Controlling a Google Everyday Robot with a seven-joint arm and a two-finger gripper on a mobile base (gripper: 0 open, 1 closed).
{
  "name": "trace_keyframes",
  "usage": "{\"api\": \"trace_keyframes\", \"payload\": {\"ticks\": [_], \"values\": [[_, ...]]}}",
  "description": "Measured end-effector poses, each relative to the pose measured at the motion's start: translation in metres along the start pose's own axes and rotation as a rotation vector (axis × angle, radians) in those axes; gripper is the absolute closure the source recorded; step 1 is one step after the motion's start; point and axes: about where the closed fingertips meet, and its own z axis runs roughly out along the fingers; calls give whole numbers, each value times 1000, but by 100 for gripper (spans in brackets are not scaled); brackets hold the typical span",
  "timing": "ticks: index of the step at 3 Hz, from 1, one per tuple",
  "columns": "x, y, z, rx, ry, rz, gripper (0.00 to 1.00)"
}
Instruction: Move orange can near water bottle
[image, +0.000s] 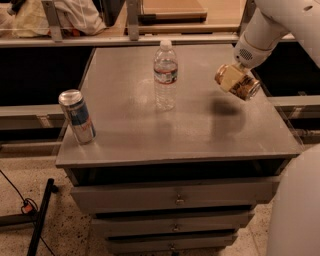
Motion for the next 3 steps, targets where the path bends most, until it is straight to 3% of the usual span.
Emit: {"api": "trace_keyframes", "payload": {"ticks": [1,3], "values": [[-20,23,-6,9,-8,-105,100],[-42,46,-3,2,-19,-196,100]]}}
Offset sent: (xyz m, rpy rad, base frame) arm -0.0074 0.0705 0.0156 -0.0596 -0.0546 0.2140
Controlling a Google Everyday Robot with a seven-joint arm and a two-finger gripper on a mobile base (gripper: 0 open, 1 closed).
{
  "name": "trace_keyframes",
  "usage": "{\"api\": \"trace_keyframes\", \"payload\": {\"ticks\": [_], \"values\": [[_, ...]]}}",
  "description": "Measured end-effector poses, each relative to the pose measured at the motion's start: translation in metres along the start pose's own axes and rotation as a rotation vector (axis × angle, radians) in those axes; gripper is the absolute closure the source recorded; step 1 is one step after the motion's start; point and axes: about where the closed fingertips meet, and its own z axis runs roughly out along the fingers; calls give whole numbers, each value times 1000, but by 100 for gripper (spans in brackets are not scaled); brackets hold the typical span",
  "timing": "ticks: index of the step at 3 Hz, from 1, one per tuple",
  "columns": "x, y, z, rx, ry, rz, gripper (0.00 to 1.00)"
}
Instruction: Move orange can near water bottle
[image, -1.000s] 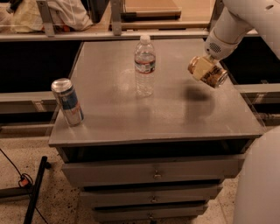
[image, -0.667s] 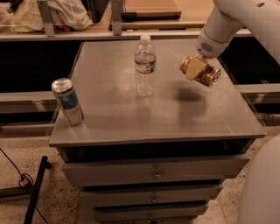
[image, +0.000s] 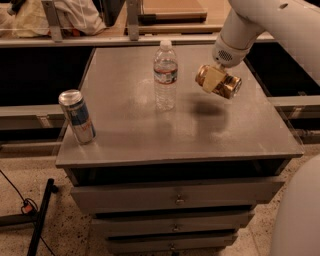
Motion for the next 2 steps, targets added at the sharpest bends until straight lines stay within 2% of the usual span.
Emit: {"api": "trace_keyframes", "payload": {"ticks": [1,2], "values": [[-5,8,5,-15,-3,-36,84],[-7,23,14,-61,-9,-85,59]]}}
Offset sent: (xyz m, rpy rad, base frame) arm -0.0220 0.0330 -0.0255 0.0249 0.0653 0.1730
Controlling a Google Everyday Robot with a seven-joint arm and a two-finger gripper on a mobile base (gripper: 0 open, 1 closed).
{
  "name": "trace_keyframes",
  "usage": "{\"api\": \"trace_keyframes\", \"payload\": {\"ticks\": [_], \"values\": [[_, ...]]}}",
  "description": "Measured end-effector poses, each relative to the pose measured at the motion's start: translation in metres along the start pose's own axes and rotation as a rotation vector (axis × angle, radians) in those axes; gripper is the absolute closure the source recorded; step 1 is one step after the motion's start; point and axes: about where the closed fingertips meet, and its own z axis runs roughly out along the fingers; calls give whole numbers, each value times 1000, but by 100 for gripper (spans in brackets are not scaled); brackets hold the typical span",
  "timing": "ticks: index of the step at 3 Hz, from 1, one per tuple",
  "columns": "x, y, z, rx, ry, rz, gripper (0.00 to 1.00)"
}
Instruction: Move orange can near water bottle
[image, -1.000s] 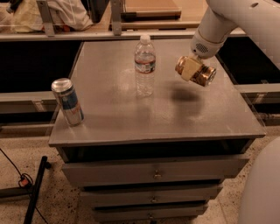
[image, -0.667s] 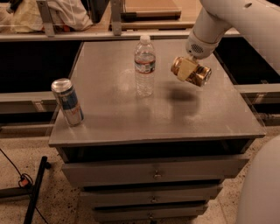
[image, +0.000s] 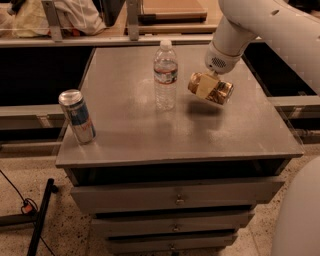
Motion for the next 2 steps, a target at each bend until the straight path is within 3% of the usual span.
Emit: {"api": "trace_keyframes", "payload": {"ticks": [1,2], "values": [[-9,18,14,-56,-4,-74,36],[-15,30,23,-76,13,-130,13]]}}
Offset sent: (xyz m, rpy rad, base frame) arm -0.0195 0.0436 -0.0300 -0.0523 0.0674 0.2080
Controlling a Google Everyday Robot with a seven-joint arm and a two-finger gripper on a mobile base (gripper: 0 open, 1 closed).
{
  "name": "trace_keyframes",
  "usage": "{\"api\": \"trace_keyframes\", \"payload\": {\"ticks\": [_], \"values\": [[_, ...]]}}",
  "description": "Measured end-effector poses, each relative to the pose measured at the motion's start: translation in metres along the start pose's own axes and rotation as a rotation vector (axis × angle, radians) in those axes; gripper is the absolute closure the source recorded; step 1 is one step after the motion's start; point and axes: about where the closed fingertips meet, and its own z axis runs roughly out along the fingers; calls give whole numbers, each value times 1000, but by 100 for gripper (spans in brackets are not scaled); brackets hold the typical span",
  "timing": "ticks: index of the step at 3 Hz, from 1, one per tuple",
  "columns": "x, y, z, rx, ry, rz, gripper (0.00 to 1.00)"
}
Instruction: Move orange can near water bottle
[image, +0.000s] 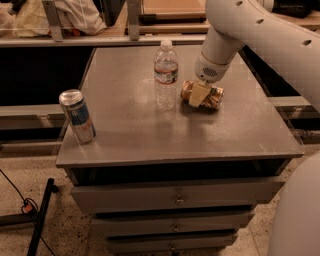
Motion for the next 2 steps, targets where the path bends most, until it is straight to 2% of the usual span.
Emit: {"api": "trace_keyframes", "payload": {"ticks": [1,2], "values": [[-4,4,-4,-3,18,-46,0],[-4,4,-4,-3,19,-46,0]]}}
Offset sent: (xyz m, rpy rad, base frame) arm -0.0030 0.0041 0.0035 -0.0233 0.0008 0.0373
